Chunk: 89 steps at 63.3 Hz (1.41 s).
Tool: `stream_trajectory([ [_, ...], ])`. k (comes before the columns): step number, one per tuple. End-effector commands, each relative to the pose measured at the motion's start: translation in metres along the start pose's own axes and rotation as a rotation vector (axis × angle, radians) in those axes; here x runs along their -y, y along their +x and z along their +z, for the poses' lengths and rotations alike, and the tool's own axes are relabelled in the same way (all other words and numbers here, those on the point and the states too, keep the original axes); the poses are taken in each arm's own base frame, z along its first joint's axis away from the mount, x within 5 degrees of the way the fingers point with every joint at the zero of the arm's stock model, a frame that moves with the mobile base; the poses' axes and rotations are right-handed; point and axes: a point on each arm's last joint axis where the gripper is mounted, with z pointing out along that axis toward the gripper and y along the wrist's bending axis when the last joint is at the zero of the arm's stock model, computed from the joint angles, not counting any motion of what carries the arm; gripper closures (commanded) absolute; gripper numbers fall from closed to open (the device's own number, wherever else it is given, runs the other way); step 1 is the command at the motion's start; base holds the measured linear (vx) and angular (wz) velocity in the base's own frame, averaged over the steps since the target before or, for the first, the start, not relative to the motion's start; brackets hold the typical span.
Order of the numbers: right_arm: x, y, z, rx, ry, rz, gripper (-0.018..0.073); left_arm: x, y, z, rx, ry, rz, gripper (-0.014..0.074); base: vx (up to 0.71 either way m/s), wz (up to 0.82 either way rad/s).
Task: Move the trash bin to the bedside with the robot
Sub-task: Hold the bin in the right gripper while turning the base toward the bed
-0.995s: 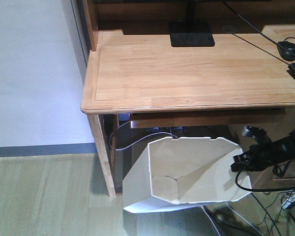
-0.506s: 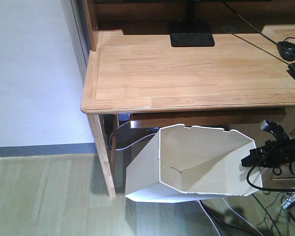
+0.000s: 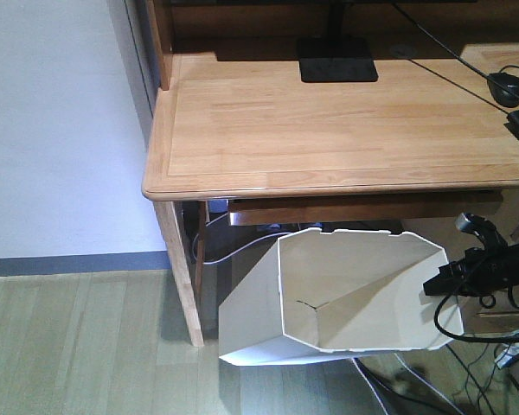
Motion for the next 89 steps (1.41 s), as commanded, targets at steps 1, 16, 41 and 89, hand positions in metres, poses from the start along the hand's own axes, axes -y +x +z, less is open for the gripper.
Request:
stream_trajectory([
  [1, -0.0321, -0.0208, -0.0257, 0.102, -0.224, 0.0, 0.0564, 0.0007, -0.015, -0.0022, 0.102, 0.008, -0.007, 0.0603, 0.0, 0.0],
  [16, -0.0321, -0.0208, -0.0257, 0.102, -0.224, 0.0, 0.0564, 0.0007, -0.015, -0.0022, 0.102, 0.008, -0.007, 0.0603, -0.01, 0.04],
  [41, -0.0321, -0.0208, -0.0257, 0.102, -0.224, 0.0, 0.0564, 0.0007, -0.015, -0.0022, 0.102, 0.008, -0.007, 0.0603, -0.06, 0.25],
  [89, -0.0321, -0.0207, -0.0257, 0.101, -0.224, -0.001, 0.0564, 0.0007, -0.015, -0.0022, 0.102, 0.008, -0.007, 0.0603, -0.07, 0.57],
])
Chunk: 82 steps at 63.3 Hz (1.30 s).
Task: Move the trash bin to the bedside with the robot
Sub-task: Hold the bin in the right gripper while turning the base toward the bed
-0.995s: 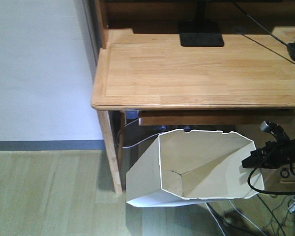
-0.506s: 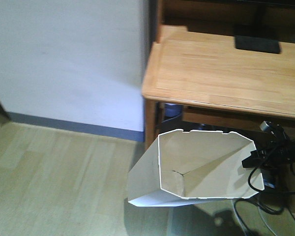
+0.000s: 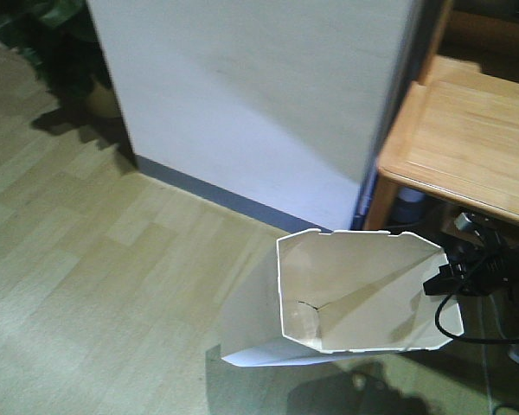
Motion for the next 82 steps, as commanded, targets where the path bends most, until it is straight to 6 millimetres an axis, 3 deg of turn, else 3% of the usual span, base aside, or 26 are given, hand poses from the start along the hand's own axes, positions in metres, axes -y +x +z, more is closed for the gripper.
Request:
stream_trajectory([
  [1, -0.0328, -0.0206, -0.0249, 0.095, -0.223, -0.006, 0.0564, 0.0007, -0.015, -0.0022, 0.102, 0.008, -0.007, 0.0603, 0.0, 0.52],
  [82, -0.0328, -0.0206, -0.0249, 0.095, -0.223, -0.006, 0.0564, 0.0007, -0.015, -0.0022, 0.102, 0.008, -0.007, 0.0603, 0.08, 0.53],
])
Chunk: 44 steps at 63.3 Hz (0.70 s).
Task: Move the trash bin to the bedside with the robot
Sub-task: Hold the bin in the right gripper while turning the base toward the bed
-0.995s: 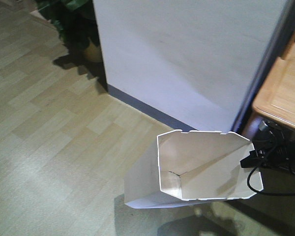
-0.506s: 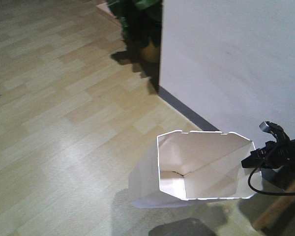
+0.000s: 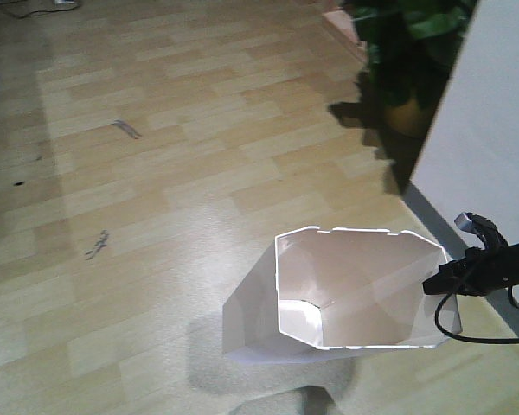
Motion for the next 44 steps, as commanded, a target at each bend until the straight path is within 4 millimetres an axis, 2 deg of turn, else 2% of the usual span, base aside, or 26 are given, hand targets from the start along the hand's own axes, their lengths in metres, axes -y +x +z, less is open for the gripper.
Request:
stream_trajectory([
  [1, -0.0326, -0.0205, -0.0246, 0.093, -0.218, -0.008, 0.0564, 0.0007, -0.015, -0.0022, 0.102, 0.008, -0.007, 0.0603, 0.12, 0.6],
  [25, -0.0326, -0.0205, -0.0246, 0.093, -0.219, -0.008, 0.0564, 0.0007, -0.015, -0.0022, 0.102, 0.008, -0.007, 0.0603, 0.13, 0.49],
  [44, -0.0326, -0.0205, -0.0246, 0.093, -0.219, -0.008, 0.0564, 0.0007, -0.015, -0.0022, 0.102, 0.008, -0.007, 0.0603, 0.14, 0.32],
])
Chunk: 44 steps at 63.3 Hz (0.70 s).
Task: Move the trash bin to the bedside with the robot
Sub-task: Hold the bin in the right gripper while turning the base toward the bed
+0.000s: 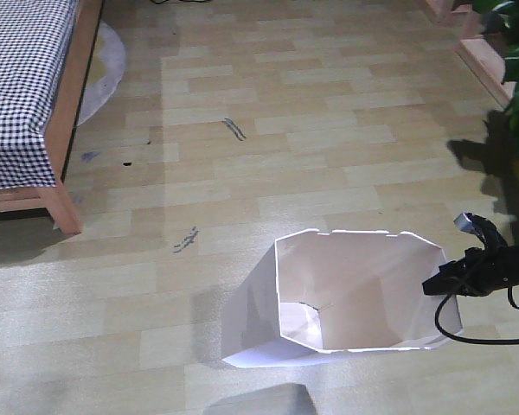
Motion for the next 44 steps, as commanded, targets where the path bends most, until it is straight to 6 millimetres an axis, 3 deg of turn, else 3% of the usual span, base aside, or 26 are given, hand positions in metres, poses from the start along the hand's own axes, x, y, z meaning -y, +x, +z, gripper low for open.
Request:
stream_trajectory([
  [1, -0.0324, -0.0206, -0.0246, 0.095, -0.216, -0.007, 0.0564, 0.0007, -0.015, -0.0022, 0.102, 0.008, -0.007, 0.0603, 0.15, 0.22],
  [44, -0.0323, -0.0206, -0.0246, 0.095, -0.215, -0.007, 0.0564, 0.0007, -0.015, -0.0022, 0.102, 0.008, -0.007, 0.0603, 0.21, 0.07],
])
